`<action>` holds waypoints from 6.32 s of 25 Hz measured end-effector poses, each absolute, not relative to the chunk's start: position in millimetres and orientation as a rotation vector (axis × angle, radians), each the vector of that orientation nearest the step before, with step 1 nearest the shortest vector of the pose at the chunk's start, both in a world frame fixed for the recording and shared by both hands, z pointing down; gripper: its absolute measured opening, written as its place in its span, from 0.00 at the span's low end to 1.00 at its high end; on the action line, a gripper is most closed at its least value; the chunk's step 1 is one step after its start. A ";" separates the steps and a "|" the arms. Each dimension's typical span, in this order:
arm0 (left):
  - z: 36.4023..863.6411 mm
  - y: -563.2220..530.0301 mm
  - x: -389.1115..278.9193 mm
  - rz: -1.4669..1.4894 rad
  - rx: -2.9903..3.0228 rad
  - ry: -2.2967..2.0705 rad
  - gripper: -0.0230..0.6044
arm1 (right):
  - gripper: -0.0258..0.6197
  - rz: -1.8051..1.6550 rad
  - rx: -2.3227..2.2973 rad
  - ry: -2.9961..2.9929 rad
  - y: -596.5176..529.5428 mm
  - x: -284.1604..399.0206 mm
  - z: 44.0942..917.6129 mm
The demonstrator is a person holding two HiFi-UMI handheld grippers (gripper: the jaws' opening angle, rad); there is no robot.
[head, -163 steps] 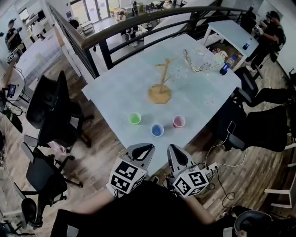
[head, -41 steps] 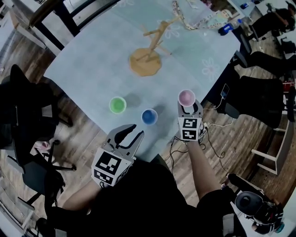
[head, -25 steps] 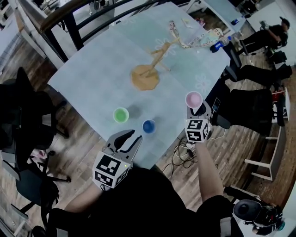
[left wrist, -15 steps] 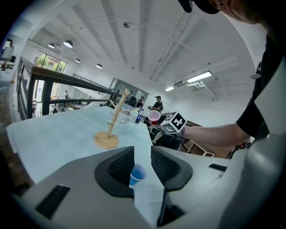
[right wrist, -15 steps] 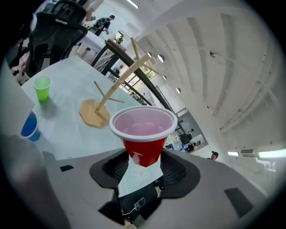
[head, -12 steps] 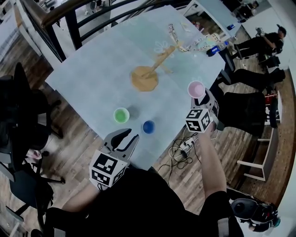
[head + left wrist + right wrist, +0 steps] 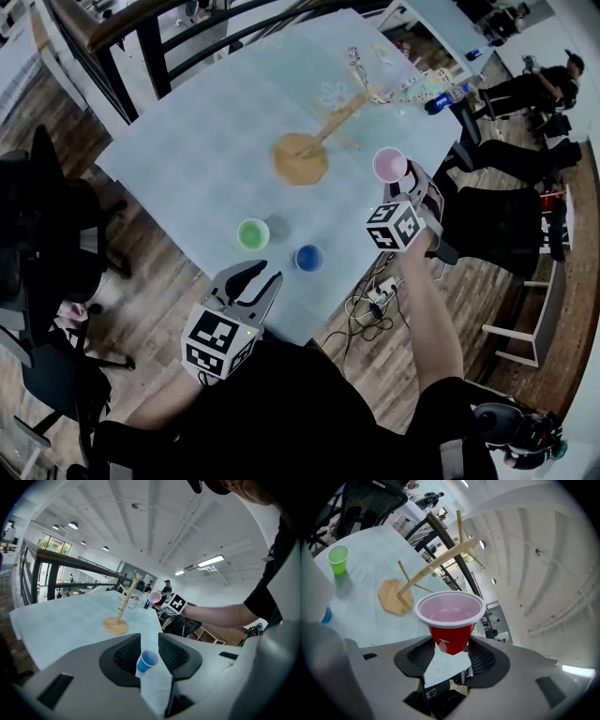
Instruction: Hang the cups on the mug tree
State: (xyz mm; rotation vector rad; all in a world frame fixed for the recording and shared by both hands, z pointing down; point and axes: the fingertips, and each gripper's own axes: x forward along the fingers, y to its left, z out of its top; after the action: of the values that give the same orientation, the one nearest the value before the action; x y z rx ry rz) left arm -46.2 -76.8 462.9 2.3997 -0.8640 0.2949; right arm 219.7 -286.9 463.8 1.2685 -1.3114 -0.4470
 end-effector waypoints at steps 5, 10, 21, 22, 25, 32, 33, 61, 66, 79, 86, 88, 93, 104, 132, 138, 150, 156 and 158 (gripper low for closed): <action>466.3 -80.2 -53.4 0.299 2.391 -0.866 0.23 | 0.42 -0.453 1.241 -1.299 -300.9 205.8 470.9; 471.4 -83.1 -62.6 0.301 2.379 -0.875 0.23 | 0.42 -0.474 1.213 -1.281 -308.4 194.0 476.8; 477.5 -89.2 -72.7 0.303 2.368 -0.875 0.23 | 0.42 -0.571 1.164 -1.292 -314.7 158.6 475.1; 477.8 -89.9 -73.5 0.304 2.366 -0.875 0.23 | 0.42 -0.577 1.159 -1.295 -315.0 156.4 474.7; 477.8 -92.2 -75.4 0.307 2.367 -0.875 0.23 | 0.42 -0.596 1.141 -1.305 -314.6 148.6 474.2; 481.7 -91.7 -78.4 0.318 2.365 -0.867 0.23 | 0.42 -0.601 1.114 -1.356 -306.4 128.5 480.9; 482.0 -91.8 -78.7 0.320 2.366 -0.865 0.23 | 0.42 -0.602 1.113 -1.360 -305.7 126.7 481.7; 479.6 -79.8 -67.1 0.346 2.389 -0.843 0.23 | 0.42 -0.636 1.165 -1.464 -286.1 123.6 464.0; 473.2 -76.3 -65.3 0.348 2.404 -0.835 0.23 | 0.42 -0.626 1.206 -1.502 -279.5 122.3 451.0; 452.9 -70.8 -54.8 0.345 2.485 -0.791 0.23 | 0.42 -0.322 1.509 -1.754 -220.3 134.2 403.6; 426.9 -72.5 -54.9 0.261 2.568 -0.835 0.21 | 0.41 -0.016 1.739 -1.966 -146.0 134.3 391.4; 419.7 -74.0 -52.5 0.230 2.595 -0.824 0.21 | 0.38 0.079 1.813 -2.016 -128.9 133.7 386.8; 414.7 -75.9 -46.4 0.209 2.636 -0.783 0.16 | 0.22 0.334 1.965 -2.154 -96.1 126.8 379.8; 383.3 -53.1 -15.8 0.246 2.719 -0.869 0.11 | 0.10 0.610 1.819 -2.430 -67.8 113.8 369.5; 328.9 -49.7 24.9 0.311 2.779 -1.042 0.09 | 0.10 0.580 1.400 -2.747 -47.4 66.6 350.1; 339.1 -48.3 17.5 0.320 2.753 -1.033 0.09 | 0.10 0.577 1.425 -2.723 -46.5 67.5 355.3; 340.2 -44.5 24.3 0.287 2.785 -1.000 0.09 | 0.10 0.590 1.473 -2.687 -38.7 73.5 358.5; 343.6 -39.7 26.4 0.304 2.767 -0.979 0.08 | 0.10 0.585 1.487 -2.685 -35.7 77.6 358.3; 342.9 -41.3 24.4 0.282 2.748 -0.994 0.08 | 0.10 0.592 1.498 -2.678 -34.6 79.2 358.3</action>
State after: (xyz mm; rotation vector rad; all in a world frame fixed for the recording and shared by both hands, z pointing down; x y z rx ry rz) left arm 24.4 -41.3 342.9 2.7478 -0.9944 0.2824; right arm 79.2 -34.6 358.3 1.4980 -2.6779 0.5919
